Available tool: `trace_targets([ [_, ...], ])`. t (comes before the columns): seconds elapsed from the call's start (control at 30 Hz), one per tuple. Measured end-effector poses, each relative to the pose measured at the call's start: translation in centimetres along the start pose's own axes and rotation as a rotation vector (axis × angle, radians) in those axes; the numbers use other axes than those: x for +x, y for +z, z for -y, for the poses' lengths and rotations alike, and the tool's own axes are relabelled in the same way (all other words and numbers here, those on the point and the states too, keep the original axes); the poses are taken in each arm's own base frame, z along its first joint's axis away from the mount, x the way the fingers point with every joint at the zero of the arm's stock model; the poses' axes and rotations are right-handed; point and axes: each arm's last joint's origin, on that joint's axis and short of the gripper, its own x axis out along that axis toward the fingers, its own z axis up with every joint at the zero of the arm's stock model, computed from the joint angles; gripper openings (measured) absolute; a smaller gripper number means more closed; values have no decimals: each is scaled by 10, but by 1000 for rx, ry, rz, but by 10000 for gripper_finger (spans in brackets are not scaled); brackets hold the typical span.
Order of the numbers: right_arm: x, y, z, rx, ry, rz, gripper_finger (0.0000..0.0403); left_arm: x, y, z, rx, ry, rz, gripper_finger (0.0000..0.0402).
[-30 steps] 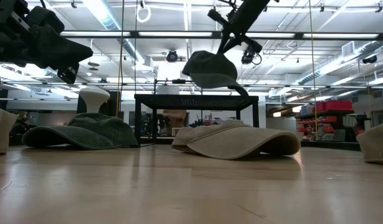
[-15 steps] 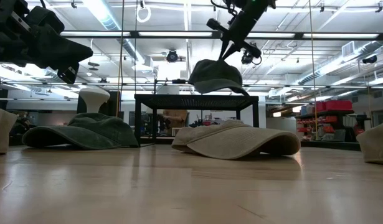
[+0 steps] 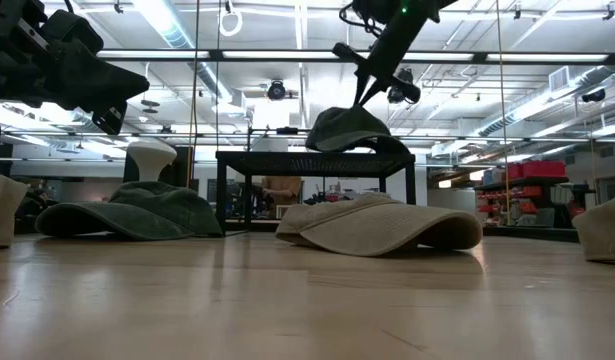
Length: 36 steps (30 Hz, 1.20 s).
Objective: Pick & Place hat
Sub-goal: Put the green cap on the shelf
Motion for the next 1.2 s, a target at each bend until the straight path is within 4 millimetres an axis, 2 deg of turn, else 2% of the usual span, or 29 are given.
trace_targets([
  [0.37, 11, 3, -7, 120, 82, -8, 0, 0, 0, 0, 0, 0, 0, 39],
  [0.83, 15, 17, 1, 141, 21, 104, 0, 0, 0, 0, 0, 0, 0, 39],
  [1.2, 15, 17, 3, 115, -1, 95, 0, 0, 0, 0, 0, 0, 0, 39],
])
